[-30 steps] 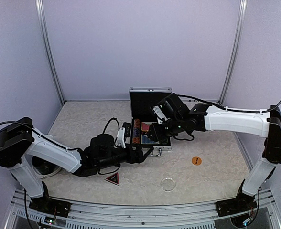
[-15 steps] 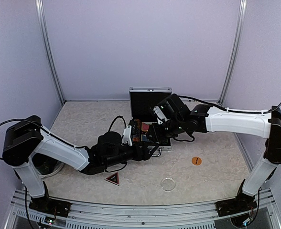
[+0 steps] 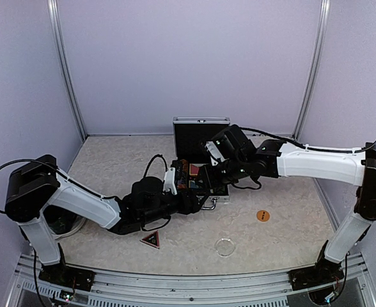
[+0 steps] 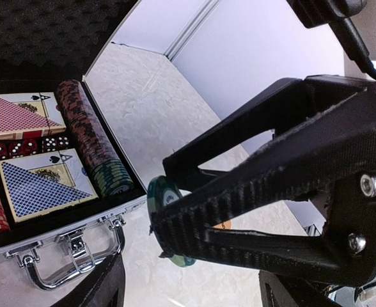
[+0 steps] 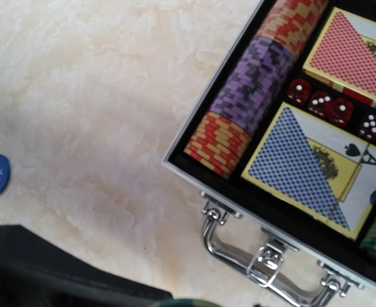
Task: Pack up texas hold em set
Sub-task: Pass from the right arm to the left
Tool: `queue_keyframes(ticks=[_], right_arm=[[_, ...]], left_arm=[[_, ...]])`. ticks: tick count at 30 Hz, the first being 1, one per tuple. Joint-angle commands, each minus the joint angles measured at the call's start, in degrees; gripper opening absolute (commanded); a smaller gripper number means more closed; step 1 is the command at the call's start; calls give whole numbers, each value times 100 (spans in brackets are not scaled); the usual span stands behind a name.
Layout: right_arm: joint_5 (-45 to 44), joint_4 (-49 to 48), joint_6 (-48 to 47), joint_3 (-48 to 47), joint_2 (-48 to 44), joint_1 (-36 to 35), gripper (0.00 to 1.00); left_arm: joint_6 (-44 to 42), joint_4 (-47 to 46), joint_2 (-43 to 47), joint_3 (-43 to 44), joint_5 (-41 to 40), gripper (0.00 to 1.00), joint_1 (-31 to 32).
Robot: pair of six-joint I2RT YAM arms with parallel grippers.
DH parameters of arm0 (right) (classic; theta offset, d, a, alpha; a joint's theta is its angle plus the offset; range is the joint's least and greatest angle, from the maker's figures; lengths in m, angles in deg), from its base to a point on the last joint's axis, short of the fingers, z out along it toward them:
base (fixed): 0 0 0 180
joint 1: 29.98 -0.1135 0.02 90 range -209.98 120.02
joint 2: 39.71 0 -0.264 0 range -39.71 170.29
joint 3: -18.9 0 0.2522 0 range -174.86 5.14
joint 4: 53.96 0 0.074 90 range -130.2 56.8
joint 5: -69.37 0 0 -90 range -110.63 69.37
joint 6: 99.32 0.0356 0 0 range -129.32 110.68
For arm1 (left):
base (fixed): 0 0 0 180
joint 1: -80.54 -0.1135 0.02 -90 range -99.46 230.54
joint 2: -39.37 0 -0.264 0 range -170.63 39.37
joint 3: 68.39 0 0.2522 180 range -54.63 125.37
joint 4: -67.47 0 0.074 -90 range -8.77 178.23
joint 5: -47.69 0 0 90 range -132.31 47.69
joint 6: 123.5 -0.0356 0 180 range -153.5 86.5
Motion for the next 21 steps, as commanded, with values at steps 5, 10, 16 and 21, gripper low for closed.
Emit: queue_keyframes(ticks=[5,10,16,21], right_arm=[[78,-97,78,74,-173,-69,41],[73,-137,80,117,-183,-73,41],[77,-217,72,172,-160,-119,41],[78,-261,61,200,-123,-161,41]], left_arm=[[-152,-223,-86,94,-213,68,16],[-152,-219,-86,112,-243,66,-1],[-102,-138,-108,185,-297,29,-82],[-7,-159,-183,288,-292,0,-149]])
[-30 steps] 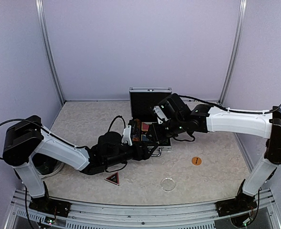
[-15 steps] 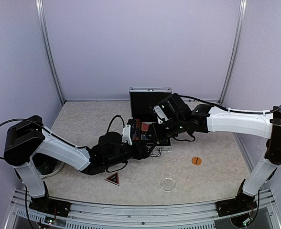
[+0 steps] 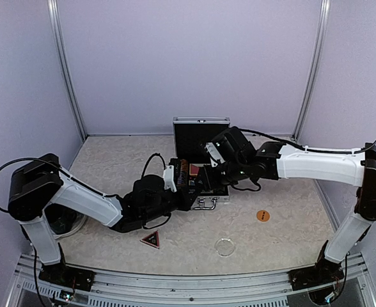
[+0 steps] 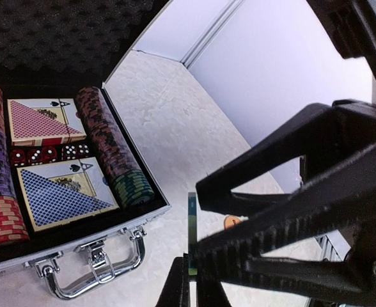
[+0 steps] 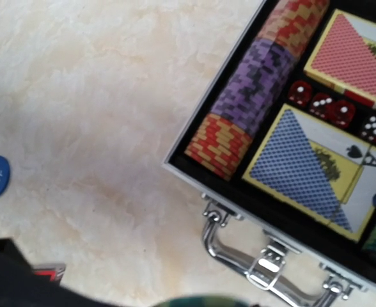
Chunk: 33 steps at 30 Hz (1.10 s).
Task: Pack up texas hold em set
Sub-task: Pass from the right arm to the left
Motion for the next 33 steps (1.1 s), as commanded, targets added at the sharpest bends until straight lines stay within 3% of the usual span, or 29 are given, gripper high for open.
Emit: queue_keyframes(ticks=[1,5,7,9,11,12,15,20,27,33], right_arm=[[99,-104,24,91,-105,-136,41],[98,-135,5,112,-129,-147,42],[88,-98,-39,79,-157,-150,49],[-55,36,-98,8,-241,-146,68],[-309,203,-199,-60,-391,-129,97],[-437,301,-239,-71,-493,-108,99],[-802,495,-355,85,-889,57,99],[-1168,527,-443,799,-1798,479,99],[-1622,660,-390,1615,-2859,893,99],[-1751,792,-315,1886,-3135,955,99]], left_arm=[[15,-247,-104,203,-70,0,-55],[-9,-326,-48,139,-100,0,-39],[-40,-320,11,102,-73,0,-38],[-57,-234,123,59,-53,0,-42],[-126,31,239,67,-31,0,-43],[-192,193,292,85,-10,0,-46],[-761,1001,438,415,414,0,-84],[-2518,2656,275,1451,1149,0,-84],[-5038,4296,27,2651,143,0,-45],[-6890,5414,-915,3700,51,0,-53]])
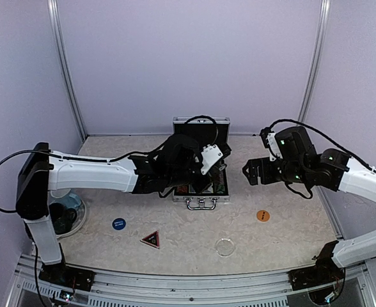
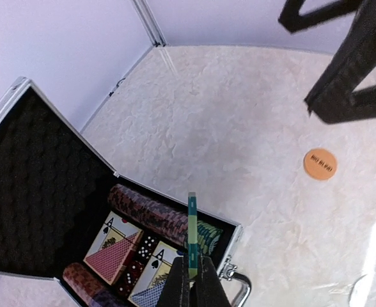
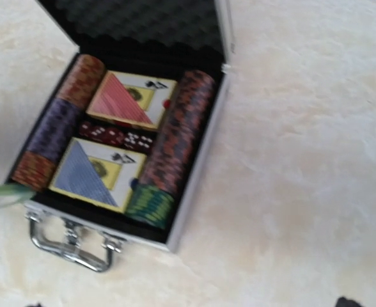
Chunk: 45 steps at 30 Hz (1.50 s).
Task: Pack up texas hold em set
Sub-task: Pass from the right arm to the left, then place the poker chip in the slot.
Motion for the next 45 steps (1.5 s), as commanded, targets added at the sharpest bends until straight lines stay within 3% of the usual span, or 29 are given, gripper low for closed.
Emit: queue_keyframes(ticks=[1,7,16,30,41,43,45], right_arm=[[-215,155,60,187,-209,59,99],[-221,236,119,338,-449,68,99],[-269,225,125,409,-572,85,99],[-164,129,72,336,-372,94,99],[-84,31,-4,329,-268,104,99],[-78,17,-24,342,-268,104,99],[-57,-2,-32,355,-252,111,99]], left_arm=[[-1902,1256,-807,676,-108,0,-17],[-2374,1657,-1500,1502,349,0,-343],[-2707,2089,-2077,2047,479,0,-399],[-2617,1882,-2023,1779,928,0,-417],[-2556,1792,-2427,2099,404,0,-402],[-2545,1750,-2461,2135,345,10,-400],[-2511,1700,-2478,2152,252,34,-405]])
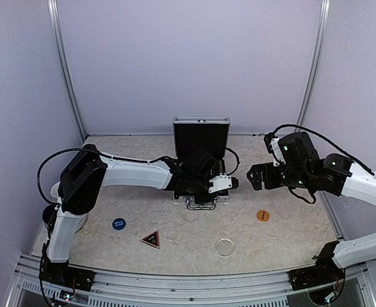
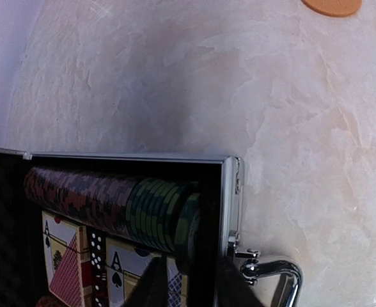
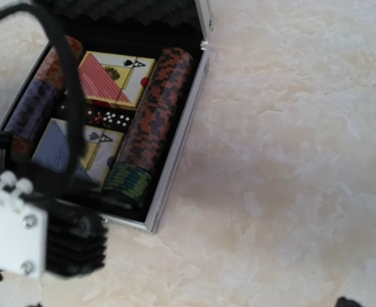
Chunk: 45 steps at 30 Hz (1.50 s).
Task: Pack up texas hold em set
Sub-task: Place the poker chip in the slot, then pick up the dealer button from the center of the board.
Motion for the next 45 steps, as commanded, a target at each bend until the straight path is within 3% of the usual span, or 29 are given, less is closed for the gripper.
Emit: queue_keyframes(ticks=[1,7,11,17,21,26,31,38,45], right_arm=[[58,-135,-53,7,49,67,99],[494,71,-100,-68,214,64,99],[1444,278,-135,-76,614,-104,99],[1175,577,108,-304,1823,-1284,99],[1115,623,239,-469,2693,-1762,99],[1203,599,278,-477,3330,-1998,99],[1299,577,336,-339,3469,-2026,99],[1710,562,277,-399,3644,-2363,92],[1253,1272,442,-777,4133,-2828,87]], left_arm=[[121,-222,-149,215,-282,44,6],[702,-839,252,-30,-799,85,-66],[1304,-1273,911,-498,-1325,98,-73],[3067,-1135,2538,-1753,-2514,99,91],[4348,-844,3738,-3026,-2640,99,210],[5403,-519,5219,-4418,-2727,99,479],[6066,-200,6480,-5082,-2816,99,858],[6541,45,7346,-5435,-2878,99,1063],[6765,320,7178,-5477,-3023,99,1132]])
